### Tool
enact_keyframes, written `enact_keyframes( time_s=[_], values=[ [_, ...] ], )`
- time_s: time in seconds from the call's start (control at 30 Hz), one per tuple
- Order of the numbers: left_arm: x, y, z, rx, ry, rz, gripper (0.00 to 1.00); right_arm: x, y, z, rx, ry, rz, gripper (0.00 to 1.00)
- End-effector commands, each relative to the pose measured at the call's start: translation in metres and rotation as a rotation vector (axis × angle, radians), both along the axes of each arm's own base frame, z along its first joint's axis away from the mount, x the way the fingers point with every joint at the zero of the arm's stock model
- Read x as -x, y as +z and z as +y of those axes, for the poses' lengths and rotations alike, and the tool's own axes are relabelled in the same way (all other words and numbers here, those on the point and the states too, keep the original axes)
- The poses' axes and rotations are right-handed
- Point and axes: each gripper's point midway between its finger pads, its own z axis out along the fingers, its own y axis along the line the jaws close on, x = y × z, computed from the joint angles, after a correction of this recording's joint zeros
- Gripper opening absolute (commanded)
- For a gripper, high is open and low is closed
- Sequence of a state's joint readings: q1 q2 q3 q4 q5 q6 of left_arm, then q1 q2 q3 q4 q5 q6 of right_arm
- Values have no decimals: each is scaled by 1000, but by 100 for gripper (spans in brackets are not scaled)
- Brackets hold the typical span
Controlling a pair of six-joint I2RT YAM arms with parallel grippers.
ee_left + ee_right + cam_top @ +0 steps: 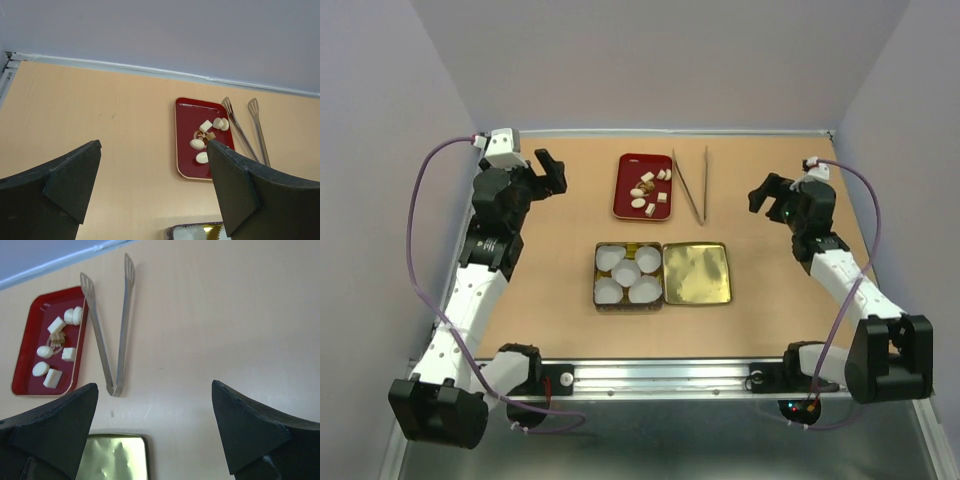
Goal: Pack the chocolate
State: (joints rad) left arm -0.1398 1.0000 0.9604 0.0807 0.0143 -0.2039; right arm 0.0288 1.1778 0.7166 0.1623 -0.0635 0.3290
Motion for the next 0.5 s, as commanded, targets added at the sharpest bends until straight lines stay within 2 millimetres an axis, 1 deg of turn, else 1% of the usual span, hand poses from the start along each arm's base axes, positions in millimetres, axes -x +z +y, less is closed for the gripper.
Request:
enact_keyframes(
  time_s=[0.0,0.03,0.07,0.1,0.13,0.17,0.2,0.27,0.3,0.4,0.43,0.47],
  values=[
    [1,22,-8,-20,-4,-63,99,-17,22,31,-9,86,-24,100],
    [0,20,-11,-22,-12,-57,99,-18,17,42,-4,106,-4,100],
    [0,21,-15,-20,-22,-57,99,-21,7,49,2,118,23,100],
    [-1,19,-17,-18,-30,-52,99,-26,8,52,16,109,22,100],
    [-2,17,-22,-17,-44,-48,99,-26,4,66,29,134,32,100],
    [-2,15,-23,-17,-47,-43,99,-30,-8,73,42,143,61,100],
    [-4,11,-26,-19,-55,-34,99,-32,-7,87,44,172,62,100],
    [-4,9,-27,-16,-57,-27,99,-38,-17,92,56,164,89,100],
    [-4,8,-27,-16,-57,-26,99,-39,-30,99,65,174,123,100],
    [-4,8,-28,-12,-62,-30,99,-48,-36,109,90,176,137,100],
    [-4,8,-28,-10,-62,-33,99,-49,-48,115,108,183,163,100],
    [-3,10,-29,-7,-65,-37,99,-53,-45,119,112,182,156,100]
  ],
)
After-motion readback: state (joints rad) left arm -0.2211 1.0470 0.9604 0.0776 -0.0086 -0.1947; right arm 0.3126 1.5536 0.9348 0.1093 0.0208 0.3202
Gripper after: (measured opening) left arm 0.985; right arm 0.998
